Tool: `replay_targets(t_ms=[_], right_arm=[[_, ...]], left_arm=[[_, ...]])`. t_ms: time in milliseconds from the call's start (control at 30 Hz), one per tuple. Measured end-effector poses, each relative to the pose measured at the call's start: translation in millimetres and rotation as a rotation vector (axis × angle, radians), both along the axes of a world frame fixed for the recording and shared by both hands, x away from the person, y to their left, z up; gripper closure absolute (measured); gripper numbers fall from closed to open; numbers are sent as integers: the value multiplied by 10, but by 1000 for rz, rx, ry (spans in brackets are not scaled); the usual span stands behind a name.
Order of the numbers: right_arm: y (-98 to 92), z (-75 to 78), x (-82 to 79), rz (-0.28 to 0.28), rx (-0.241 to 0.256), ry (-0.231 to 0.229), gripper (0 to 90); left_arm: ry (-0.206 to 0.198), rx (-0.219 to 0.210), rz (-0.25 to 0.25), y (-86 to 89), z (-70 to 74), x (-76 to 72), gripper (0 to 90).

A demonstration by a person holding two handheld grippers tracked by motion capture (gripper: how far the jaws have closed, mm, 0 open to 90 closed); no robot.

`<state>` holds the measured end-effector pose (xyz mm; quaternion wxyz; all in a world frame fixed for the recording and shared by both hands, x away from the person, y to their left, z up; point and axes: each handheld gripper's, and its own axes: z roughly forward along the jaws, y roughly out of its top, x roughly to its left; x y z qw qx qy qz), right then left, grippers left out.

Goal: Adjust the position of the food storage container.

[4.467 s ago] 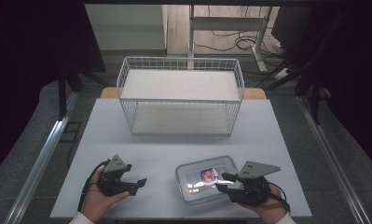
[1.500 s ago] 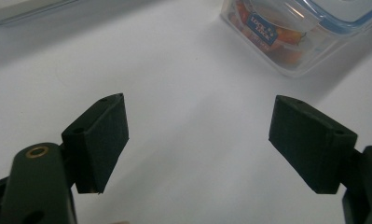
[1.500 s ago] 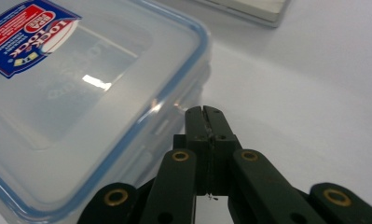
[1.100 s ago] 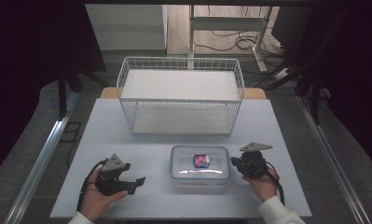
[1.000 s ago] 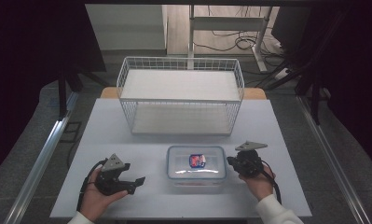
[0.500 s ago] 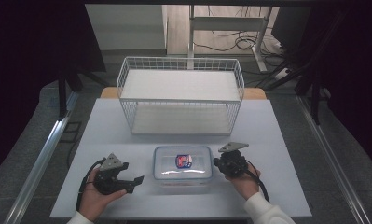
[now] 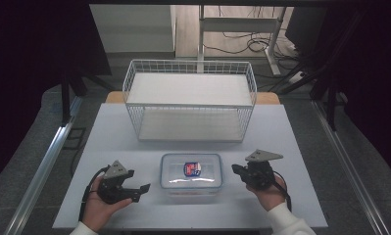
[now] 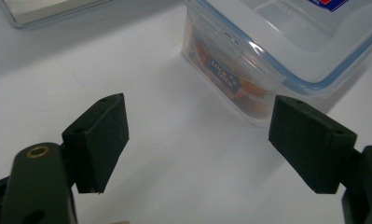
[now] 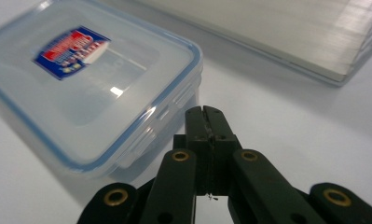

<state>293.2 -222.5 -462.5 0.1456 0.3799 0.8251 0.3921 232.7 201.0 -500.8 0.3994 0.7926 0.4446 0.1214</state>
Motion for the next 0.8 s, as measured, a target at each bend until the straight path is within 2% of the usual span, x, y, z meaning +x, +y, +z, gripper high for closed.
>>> replay_targets(t_ms=[100, 133, 200, 267, 333, 400, 467, 567, 700, 767, 800], right_arm=[[-97, 50, -54, 9, 41, 1, 886], [-130, 58, -67, 16, 63, -2, 858], [-178, 69, -84, 40, 107, -3, 715], [-191, 75, -84, 24, 131, -7, 501], [-192, 85, -64, 18, 155, 24, 359], [-175, 89, -74, 20, 161, 34, 315], [-159, 84, -81, 50, 166, 50, 289], [-138, 64, -86, 75, 167, 57, 254], [-130, 66, -80, 85, 180, 81, 244], [-126, 71, -76, 91, 193, 86, 232], [-121, 70, -73, 91, 198, 94, 222]], left_arm=[[-1, -4, 6, 7, -1, -8, 202], [-3, -5, 6, 10, 2, -8, 203], [-3, -6, 11, 13, 4, -10, 203], [-5, -10, 12, 15, 5, -8, 203], [-13, -13, 8, 13, 8, -7, 202], [-28, -17, 9, 16, 20, -11, 200], [-37, -25, 8, 23, 32, -9, 198], [-34, -34, 8, 30, 37, -3, 195], [-11, -99, 0, 42, 68, 6, 213], [-14, -103, -4, 42, 77, 10, 210], [-7, -123, -5, 33, 86, 18, 205]])
